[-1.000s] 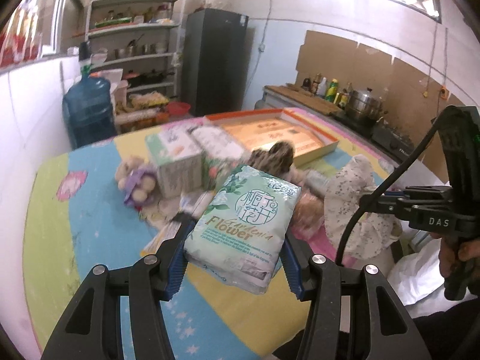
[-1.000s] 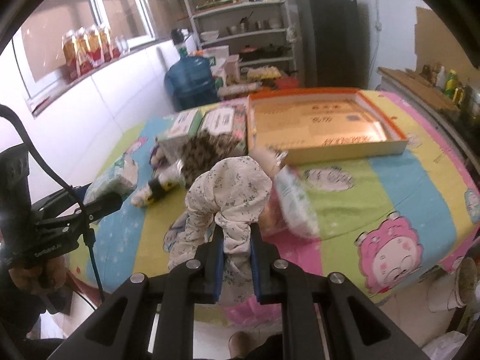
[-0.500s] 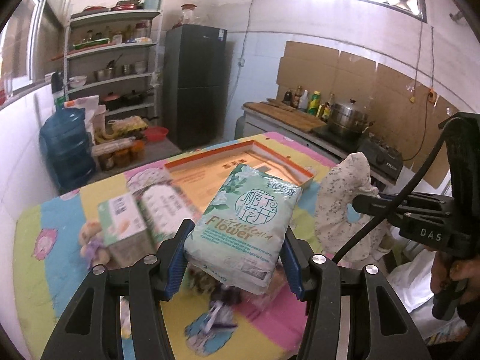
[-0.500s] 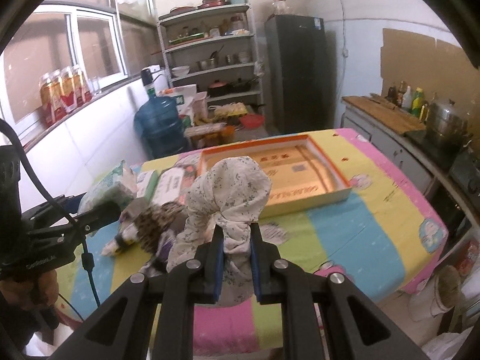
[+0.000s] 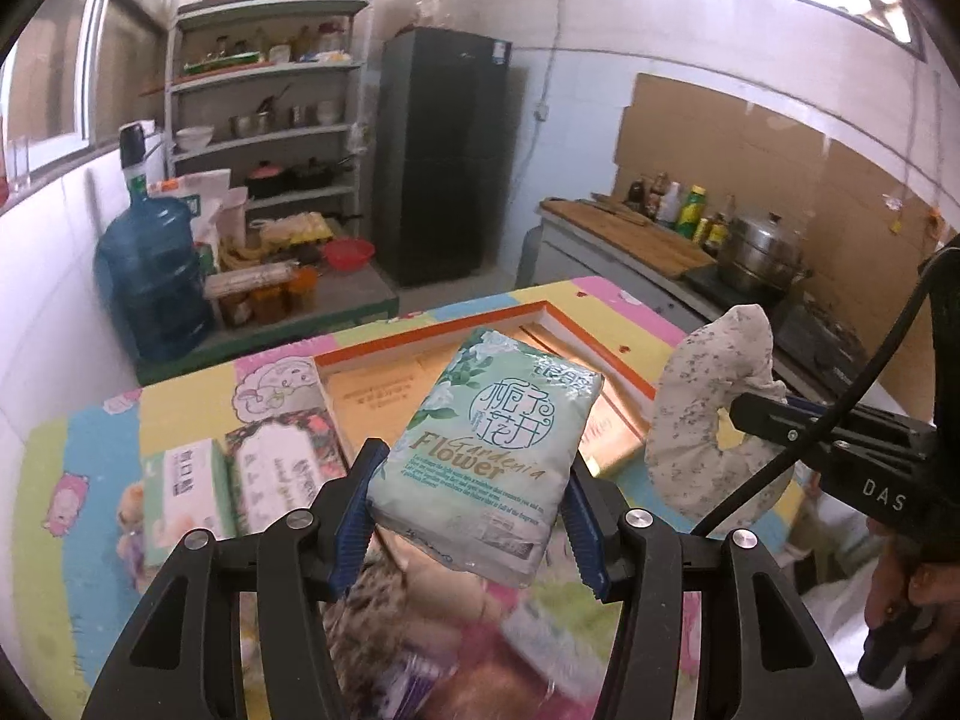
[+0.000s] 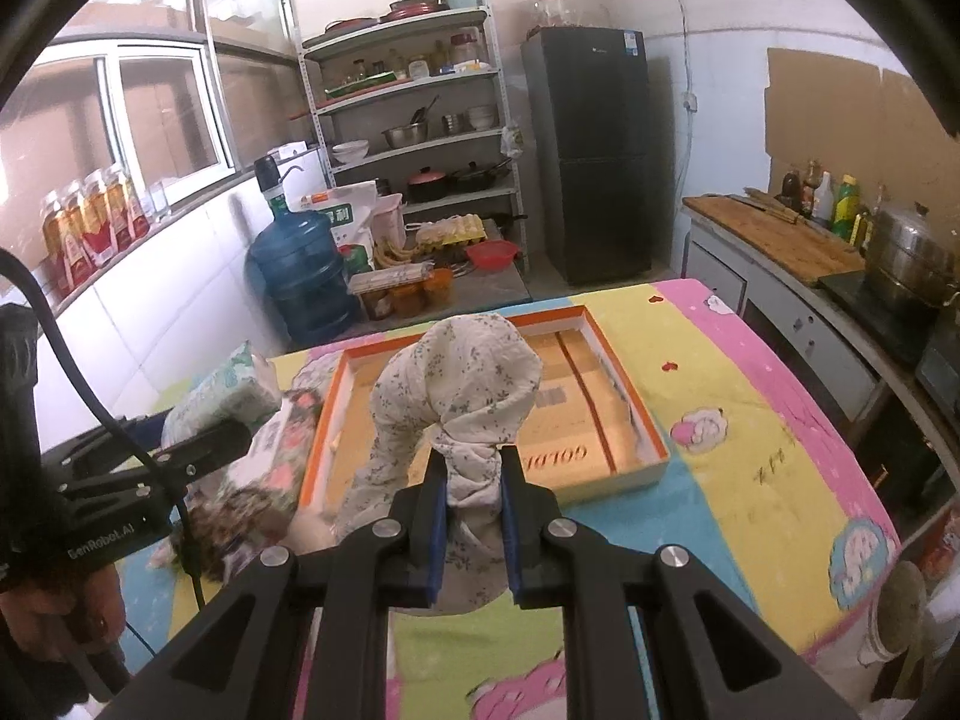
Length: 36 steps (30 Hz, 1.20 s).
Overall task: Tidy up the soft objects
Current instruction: 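Carry the tissue pack and cream scrunchie with both grippers over the orange-rimmed box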
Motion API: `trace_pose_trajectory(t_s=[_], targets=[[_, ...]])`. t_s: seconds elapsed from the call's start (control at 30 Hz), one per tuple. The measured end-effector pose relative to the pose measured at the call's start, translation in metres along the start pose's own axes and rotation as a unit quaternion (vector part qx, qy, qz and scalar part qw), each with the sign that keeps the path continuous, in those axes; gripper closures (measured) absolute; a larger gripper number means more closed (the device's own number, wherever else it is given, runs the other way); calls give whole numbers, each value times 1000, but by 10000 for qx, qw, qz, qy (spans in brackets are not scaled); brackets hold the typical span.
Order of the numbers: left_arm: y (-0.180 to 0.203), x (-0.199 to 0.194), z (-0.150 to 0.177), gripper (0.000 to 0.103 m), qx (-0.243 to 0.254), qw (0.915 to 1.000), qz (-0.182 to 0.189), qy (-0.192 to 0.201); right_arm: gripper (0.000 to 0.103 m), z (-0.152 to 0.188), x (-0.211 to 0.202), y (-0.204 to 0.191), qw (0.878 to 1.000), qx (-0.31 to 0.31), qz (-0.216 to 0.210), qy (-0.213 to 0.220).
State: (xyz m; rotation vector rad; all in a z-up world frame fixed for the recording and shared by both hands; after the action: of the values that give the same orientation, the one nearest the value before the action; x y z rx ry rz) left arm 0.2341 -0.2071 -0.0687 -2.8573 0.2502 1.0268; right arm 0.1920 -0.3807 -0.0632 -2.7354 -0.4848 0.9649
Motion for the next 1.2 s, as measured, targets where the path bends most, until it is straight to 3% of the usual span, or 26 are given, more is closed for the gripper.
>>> trace_pose_trajectory(t_s=[0.3,0.6,1.03,1.2], targets=[[27,75,-23,46,-433,9971,-420,-472,86,-32,60,64,9992,111,-309,-246],[42,137,-23,46,-712,9896,-847,-923,86,-35,120,102,9960,89,-533,-712],[39,188,-13,46,-993,9789,-1085,-1419,86,-34,174,127,9900,201,-811,-1133],[40,203,-7,46,-1118,9751,-980,-1644,86,-30,185,131,9881,231,-827,-1274]])
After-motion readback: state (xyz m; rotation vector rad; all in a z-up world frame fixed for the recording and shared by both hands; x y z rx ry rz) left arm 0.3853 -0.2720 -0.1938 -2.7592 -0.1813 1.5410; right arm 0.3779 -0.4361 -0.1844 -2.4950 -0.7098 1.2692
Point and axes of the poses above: each gripper's, at about its wrist camera, not at the fingertips, and x roughly the way its jaws point, y to its right, z to its underside, the point moved 5 cm from there along x, roughly the way its jaws point, and after that the axes turned 14 degrees about -z, right-handed, at the moved point
